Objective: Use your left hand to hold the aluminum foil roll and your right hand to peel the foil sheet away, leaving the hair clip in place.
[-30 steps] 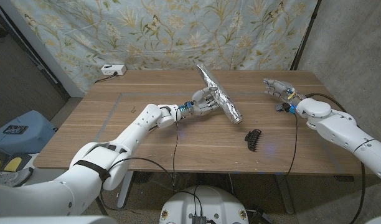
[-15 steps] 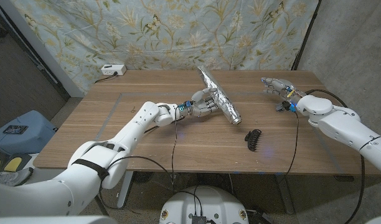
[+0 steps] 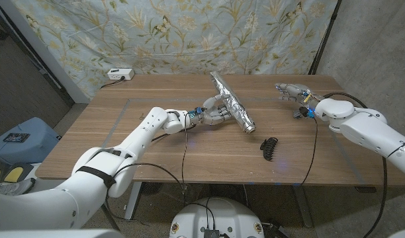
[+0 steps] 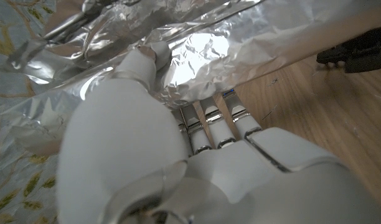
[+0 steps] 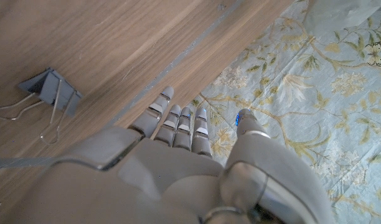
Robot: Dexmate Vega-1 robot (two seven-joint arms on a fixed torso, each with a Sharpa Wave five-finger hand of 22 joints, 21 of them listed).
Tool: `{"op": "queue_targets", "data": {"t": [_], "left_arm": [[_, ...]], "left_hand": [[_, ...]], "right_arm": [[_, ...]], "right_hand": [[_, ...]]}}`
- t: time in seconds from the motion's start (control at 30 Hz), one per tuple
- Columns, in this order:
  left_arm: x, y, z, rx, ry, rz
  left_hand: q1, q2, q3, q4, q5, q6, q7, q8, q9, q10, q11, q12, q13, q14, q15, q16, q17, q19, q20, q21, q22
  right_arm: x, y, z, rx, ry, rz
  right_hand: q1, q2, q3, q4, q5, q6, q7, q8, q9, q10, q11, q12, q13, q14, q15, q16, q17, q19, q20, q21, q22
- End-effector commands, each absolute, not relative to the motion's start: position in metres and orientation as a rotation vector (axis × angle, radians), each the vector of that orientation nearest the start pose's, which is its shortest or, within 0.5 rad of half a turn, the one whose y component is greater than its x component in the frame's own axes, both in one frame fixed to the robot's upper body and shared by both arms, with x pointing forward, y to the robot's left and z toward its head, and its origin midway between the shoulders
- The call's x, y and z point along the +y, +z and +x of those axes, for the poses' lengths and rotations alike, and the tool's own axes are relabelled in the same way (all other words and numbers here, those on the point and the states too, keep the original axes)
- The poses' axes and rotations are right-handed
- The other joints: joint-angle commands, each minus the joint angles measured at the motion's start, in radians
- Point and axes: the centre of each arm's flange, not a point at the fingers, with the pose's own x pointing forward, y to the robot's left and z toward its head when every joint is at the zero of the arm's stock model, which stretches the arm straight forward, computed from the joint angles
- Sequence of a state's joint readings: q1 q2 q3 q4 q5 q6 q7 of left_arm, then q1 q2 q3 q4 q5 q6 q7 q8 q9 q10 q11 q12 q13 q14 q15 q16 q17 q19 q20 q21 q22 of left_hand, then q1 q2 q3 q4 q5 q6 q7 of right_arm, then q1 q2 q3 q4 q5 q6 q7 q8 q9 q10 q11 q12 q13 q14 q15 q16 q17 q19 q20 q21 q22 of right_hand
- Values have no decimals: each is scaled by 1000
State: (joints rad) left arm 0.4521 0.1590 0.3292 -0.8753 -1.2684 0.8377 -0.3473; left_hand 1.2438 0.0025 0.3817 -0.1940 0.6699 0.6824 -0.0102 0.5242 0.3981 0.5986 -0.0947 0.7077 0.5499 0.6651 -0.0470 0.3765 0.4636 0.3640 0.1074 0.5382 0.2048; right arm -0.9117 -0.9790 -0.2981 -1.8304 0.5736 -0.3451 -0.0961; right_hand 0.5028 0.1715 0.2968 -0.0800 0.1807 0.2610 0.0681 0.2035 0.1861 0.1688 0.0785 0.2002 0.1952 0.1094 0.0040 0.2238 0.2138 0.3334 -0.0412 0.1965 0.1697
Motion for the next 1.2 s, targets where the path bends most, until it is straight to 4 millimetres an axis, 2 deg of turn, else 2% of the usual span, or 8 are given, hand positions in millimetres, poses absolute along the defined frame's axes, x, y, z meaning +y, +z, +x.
{"op": "queue_targets", "data": {"t": [0.03, 0.57, 0.73, 0.93, 1.2], "left_arm": [[90, -31, 682, 402, -980, -781], [91, -36, 683, 422, -976, -816], [89, -38, 685, 420, -994, -833], [87, -41, 688, 418, -1015, -855], [87, -41, 691, 415, -1015, -850]], "left_hand": [[-84, 75, 48, 61, -5, 41, 64, 147, -4, 52, 55, 56, 239, -13, 3, -3, 3, -8, 6, -2, 1], [-93, 81, 43, 59, -11, 38, 63, 138, -13, 47, 55, 48, 233, -15, 6, -5, 4, -11, 10, 1, 1], [-99, 82, 36, 60, -16, 25, 68, 129, -16, 32, 65, 44, 238, -23, 9, -5, 8, -13, 13, 2, 1], [-123, 82, 19, 68, -31, -18, 88, 103, -23, -6, 78, 29, 241, -54, 28, -14, 12, -30, 26, -2, 2], [-136, 78, 8, 69, -43, -28, 88, 93, -28, -21, 84, 21, 238, -57, 33, -14, 16, -37, 31, -2, 2]], "right_arm": [[-337, 39, 574, -289, 107, -503], [-326, 45, 568, -272, 125, -527], [-322, 50, 565, -257, 127, -550], [-318, 55, 562, -239, 135, -574], [-317, 58, 559, -231, 143, -596]], "right_hand": [[1, 3, 5, -4, 1, -6, 2, -3, 2, -2, 3, 2, 1, 4, 7, 5, 3, 13, -15, 3, 2], [1, 3, 7, -5, 1, -8, 4, -5, 2, -5, 4, 0, 0, 2, 11, 5, 3, 13, -11, 3, 2], [1, 4, 8, -6, 1, -8, 5, -6, 2, -5, 4, 0, 0, 4, 13, 5, 3, 14, -10, 3, 2], [2, 4, 9, -7, 1, -8, 8, -6, 2, -5, 8, 0, 0, 5, 16, 5, 3, 15, -7, 3, 2], [3, 3, 11, -9, 1, -8, 15, -7, 2, -5, 11, -1, -1, 6, 20, 5, 3, 17, -2, 3, 2]]}}
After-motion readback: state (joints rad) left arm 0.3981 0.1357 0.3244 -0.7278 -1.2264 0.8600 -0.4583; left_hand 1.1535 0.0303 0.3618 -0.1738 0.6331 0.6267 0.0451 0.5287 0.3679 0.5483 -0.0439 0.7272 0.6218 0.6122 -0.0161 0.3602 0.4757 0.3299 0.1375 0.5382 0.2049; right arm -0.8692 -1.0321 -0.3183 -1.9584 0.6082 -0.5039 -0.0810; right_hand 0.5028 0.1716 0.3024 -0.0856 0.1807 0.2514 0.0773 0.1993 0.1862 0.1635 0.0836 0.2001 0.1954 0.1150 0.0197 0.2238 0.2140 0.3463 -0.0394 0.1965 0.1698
